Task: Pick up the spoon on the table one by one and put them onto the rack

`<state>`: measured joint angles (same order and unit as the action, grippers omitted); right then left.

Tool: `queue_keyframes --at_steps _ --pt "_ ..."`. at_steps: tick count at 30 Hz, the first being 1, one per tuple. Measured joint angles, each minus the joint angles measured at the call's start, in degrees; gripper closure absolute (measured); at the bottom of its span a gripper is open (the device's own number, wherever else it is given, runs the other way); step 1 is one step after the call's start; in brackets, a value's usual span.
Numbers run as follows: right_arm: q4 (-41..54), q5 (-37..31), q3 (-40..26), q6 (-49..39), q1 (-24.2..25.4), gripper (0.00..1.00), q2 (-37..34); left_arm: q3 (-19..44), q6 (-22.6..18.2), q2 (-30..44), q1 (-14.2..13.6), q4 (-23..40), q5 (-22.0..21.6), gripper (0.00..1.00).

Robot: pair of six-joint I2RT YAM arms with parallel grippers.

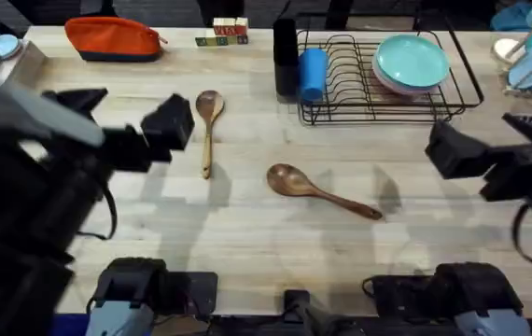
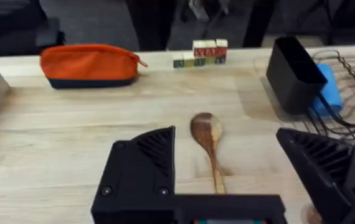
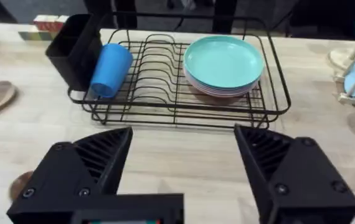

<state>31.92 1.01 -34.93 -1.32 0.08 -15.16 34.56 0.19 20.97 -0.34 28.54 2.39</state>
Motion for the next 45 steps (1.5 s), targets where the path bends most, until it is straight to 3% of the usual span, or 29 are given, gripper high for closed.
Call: queue_keyframes --at_steps 12,13,16,21,30,38,45 --pt "16.56 2.30 -24.94 -0.01 0.00 0.005 -23.16 21.68 -0.01 21.14 0.00 13.58 5.22 0.008" --pt "20.14 3.61 -29.85 -0.02 0.00 0.005 -27.96 26.45 -0.01 25.55 0.00 16.79 5.85 0.008" --pt "22.11 5.42 -33.14 -0.02 0.00 0.005 -31.93 29.29 -0.02 28.58 0.00 18.44 6.12 0.008" --pt "22.66 9.40 -34.32 -1.31 0.00 0.005 -35.48 30.41 -0.04 32.06 0.00 18.90 6.86 0.007" --pt "26.92 18.90 -34.41 -10.07 -0.59 0.005 -35.67 30.41 -0.20 33.40 0.00 19.05 7.30 0.007" --pt "33.15 26.28 -34.41 -22.50 -5.80 0.005 -35.67 30.41 -0.20 33.40 0.00 19.05 7.33 0.007" --pt "34.30 28.36 -34.41 -31.21 -11.28 0.005 -35.69 30.41 -0.20 33.40 0.00 19.05 7.33 0.008"
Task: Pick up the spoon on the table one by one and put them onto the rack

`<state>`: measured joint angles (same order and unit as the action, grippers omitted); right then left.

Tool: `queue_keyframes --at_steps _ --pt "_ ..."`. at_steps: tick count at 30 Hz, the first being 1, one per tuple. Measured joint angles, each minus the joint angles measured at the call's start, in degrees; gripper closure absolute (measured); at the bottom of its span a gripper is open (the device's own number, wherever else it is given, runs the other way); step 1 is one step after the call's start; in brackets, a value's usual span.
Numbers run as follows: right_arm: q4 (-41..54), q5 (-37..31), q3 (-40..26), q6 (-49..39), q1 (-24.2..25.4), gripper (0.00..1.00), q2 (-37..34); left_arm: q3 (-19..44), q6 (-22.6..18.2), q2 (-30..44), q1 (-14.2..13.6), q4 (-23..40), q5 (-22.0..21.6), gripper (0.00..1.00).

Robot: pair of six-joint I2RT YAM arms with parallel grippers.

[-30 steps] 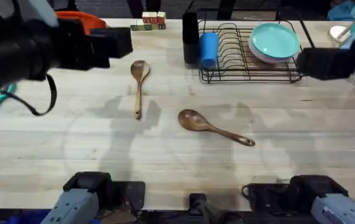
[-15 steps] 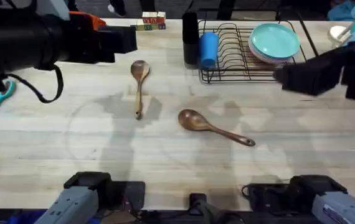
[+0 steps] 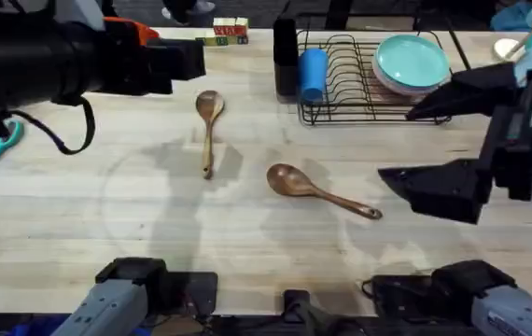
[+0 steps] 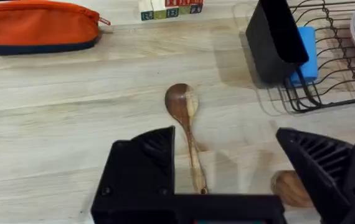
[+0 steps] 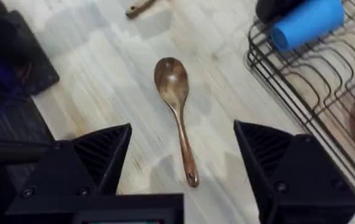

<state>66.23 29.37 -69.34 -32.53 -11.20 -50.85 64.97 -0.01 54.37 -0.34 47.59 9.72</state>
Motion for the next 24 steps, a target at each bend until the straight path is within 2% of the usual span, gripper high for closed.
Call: queue_keyframes --at_steps 17,24 --pt "0.56 -0.01 -0.02 -4.17 -0.68 0.004 -0.26 0.00 0.00 0.00 0.00 0.00 0.00 0.008" --pt "2.24 -2.47 -0.02 -4.42 -0.81 0.005 -4.13 0.00 0.00 0.00 0.00 0.00 0.00 0.008"
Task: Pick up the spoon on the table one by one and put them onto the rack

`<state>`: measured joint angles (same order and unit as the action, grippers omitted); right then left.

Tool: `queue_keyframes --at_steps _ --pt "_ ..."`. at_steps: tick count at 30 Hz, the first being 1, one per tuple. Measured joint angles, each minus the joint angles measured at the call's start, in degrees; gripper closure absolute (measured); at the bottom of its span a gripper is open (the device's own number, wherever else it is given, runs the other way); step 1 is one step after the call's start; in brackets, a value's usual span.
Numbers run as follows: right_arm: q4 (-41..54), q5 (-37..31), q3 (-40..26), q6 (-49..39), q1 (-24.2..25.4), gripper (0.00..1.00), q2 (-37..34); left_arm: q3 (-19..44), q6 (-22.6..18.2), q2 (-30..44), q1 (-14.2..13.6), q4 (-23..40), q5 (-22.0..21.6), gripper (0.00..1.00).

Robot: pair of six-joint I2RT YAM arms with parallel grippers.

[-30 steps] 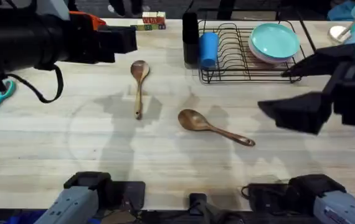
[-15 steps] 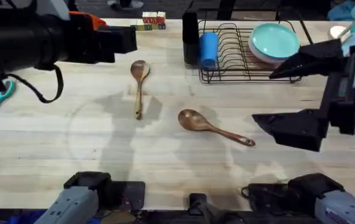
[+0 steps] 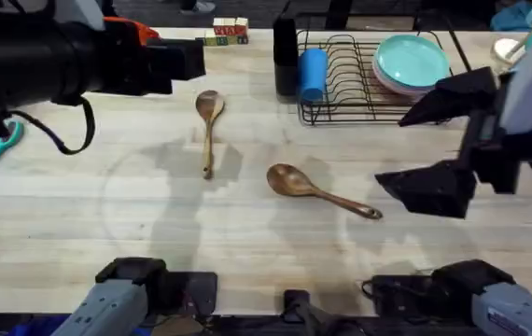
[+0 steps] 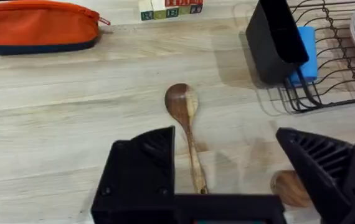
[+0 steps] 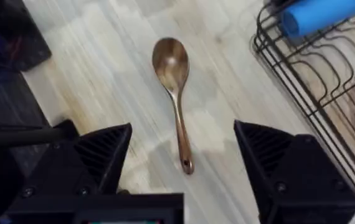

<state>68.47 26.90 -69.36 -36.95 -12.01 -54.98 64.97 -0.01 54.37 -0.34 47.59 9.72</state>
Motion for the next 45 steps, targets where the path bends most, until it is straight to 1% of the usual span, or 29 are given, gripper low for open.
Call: queue_keyframes --at_steps 4,7,8,15,20,21,22,25,26,36,42,45 --pt "0.26 -0.99 0.00 -0.15 -0.15 0.004 -3.38 0.00 0.00 0.00 0.00 0.00 0.00 0.008" --pt "1.40 -1.45 0.00 -1.37 -1.23 0.004 -6.08 0.00 0.00 0.00 0.00 0.00 0.00 0.008" --pt "2.64 -2.20 0.00 -3.88 -3.01 0.004 -8.93 0.00 0.00 0.00 0.00 0.00 0.00 0.008" --pt "2.22 -6.40 0.15 -6.72 -8.27 0.004 -13.50 0.00 0.00 0.00 0.00 0.00 0.00 0.008" --pt "-1.17 -8.37 3.10 -7.21 -12.12 0.004 -14.14 0.00 0.00 0.00 0.00 0.00 0.02 0.008" --pt "-3.90 -8.91 5.73 -7.22 -13.17 0.004 -14.13 0.00 0.00 0.00 0.00 0.00 0.02 0.008" --pt "-6.83 -9.20 8.43 -7.22 -13.33 0.005 -14.14 0.00 0.00 0.00 0.00 0.00 0.02 0.008" --pt "-9.29 -9.36 10.80 -7.21 -13.33 0.005 -14.23 0.00 0.00 0.00 0.00 0.00 0.04 0.009" --pt "-10.48 -9.82 12.34 -7.19 -13.33 0.004 -15.50 0.00 0.00 0.00 0.00 0.00 0.13 0.008" --pt "-15.14 -12.25 13.77 -7.19 -13.83 0.004 -24.05 0.00 0.00 0.00 0.00 0.00 0.15 0.008" --pt "-17.12 -12.76 13.79 -7.17 -17.44 0.004 -28.57 0.00 0.00 0.00 0.00 0.00 0.15 0.008" --pt "-18.83 -14.11 13.79 -6.74 -19.37 0.004 -30.34 0.00 0.00 0.00 0.00 0.00 0.17 0.008"
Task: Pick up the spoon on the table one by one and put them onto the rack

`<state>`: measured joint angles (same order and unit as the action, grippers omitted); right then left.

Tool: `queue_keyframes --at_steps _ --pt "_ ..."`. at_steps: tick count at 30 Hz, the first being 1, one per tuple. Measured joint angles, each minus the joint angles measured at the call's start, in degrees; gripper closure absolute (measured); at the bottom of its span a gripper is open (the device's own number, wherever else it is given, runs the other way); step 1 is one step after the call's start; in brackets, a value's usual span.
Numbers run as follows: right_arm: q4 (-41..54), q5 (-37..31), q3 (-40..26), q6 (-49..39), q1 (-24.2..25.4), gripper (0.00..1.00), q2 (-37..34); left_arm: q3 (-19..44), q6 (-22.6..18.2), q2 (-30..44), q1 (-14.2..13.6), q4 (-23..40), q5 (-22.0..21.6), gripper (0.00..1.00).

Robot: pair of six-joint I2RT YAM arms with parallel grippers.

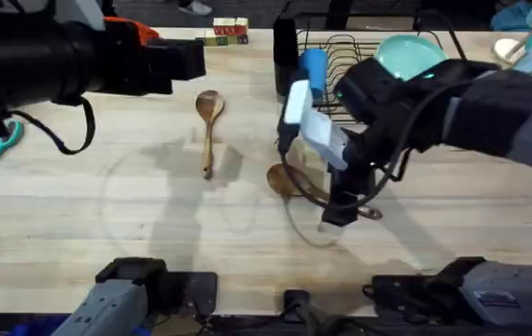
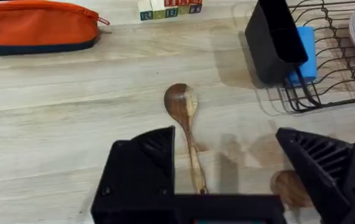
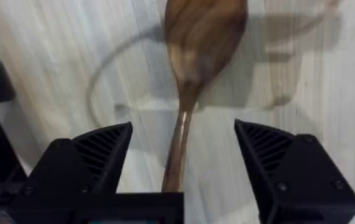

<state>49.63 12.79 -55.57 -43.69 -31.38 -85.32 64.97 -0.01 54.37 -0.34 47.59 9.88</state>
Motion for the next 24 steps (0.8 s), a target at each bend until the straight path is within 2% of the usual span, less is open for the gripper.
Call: queue_keyframes --at_steps 9,16,17,22,24 --pt "-2.12 -3.96 -0.04 2.25 -3.29 0.005 -5.74 0.00 0.00 0.00 0.00 0.00 -0.01 0.008" --pt "-2.72 -5.96 -0.41 4.91 -4.78 0.008 -6.41 0.00 0.00 0.00 0.00 0.00 -0.02 0.008" --pt "-2.93 -9.75 -0.63 7.46 -7.63 0.054 -6.89 0.00 0.00 0.00 0.00 0.00 0.01 0.008" --pt "-3.13 -13.73 -0.63 8.94 -10.72 0.084 -7.27 0.00 0.00 0.00 0.00 0.00 -0.02 0.008" --pt "-3.11 -14.81 -0.63 9.61 -11.72 0.134 -7.33 0.00 0.00 0.00 0.00 0.00 0.00 0.008"
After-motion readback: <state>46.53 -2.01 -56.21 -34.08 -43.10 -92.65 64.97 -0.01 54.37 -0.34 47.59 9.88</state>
